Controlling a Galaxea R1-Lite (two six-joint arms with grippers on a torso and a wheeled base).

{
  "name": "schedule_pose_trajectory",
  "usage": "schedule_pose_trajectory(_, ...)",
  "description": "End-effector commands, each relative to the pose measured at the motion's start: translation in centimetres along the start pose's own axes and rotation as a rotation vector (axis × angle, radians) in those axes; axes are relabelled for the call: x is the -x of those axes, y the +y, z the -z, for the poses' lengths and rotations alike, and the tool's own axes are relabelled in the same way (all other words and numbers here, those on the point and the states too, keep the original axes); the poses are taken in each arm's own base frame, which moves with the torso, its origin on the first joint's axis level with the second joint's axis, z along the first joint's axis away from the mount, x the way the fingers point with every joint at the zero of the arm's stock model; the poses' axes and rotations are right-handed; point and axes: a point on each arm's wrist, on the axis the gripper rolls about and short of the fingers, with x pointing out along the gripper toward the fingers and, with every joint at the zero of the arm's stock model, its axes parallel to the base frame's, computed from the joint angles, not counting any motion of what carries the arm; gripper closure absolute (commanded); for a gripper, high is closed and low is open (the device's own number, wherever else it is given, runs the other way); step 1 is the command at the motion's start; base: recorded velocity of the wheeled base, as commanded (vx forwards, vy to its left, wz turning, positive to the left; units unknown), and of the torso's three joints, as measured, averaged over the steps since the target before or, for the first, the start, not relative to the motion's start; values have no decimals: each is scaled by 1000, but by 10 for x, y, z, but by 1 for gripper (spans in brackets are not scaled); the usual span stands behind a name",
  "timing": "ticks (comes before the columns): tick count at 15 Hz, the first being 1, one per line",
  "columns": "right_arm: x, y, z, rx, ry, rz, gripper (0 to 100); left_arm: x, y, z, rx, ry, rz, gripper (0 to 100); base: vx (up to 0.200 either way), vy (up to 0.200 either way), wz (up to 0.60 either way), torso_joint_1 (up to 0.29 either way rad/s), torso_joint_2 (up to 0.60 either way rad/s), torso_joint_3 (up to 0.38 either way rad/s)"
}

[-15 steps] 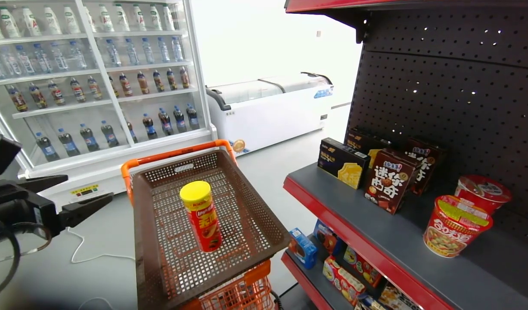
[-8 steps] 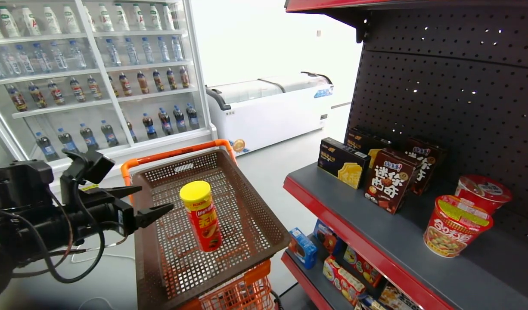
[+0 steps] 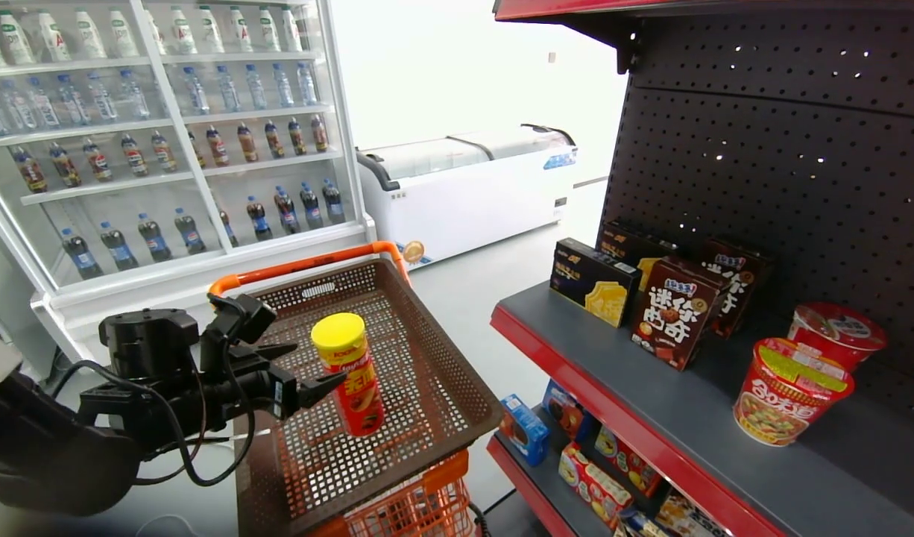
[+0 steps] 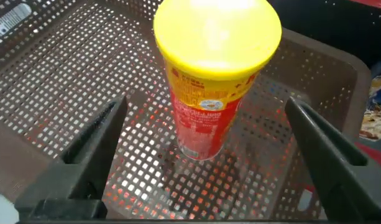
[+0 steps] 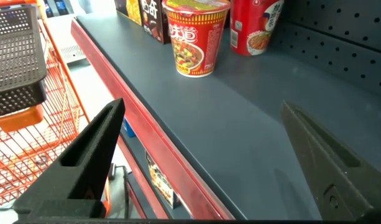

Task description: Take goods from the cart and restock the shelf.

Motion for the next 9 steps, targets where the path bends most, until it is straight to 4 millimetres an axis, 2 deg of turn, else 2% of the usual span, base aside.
schedule_pose_trajectory(1, 0, 0, 0, 0, 1, 0, 0, -18, -2, 17, 19, 46, 28, 0, 0, 0, 0, 0, 0, 0)
schedule_pose_trajectory(4, 0, 0, 0, 0, 1, 0, 0, -32, -3, 31, 18, 68, 47, 0, 0, 0, 0, 0, 0, 0)
schedule_pose_trajectory(9, 0, 0, 0, 0, 1, 0, 0, -61, 5, 44, -14, 29, 53, 0, 0, 0, 0, 0, 0, 0)
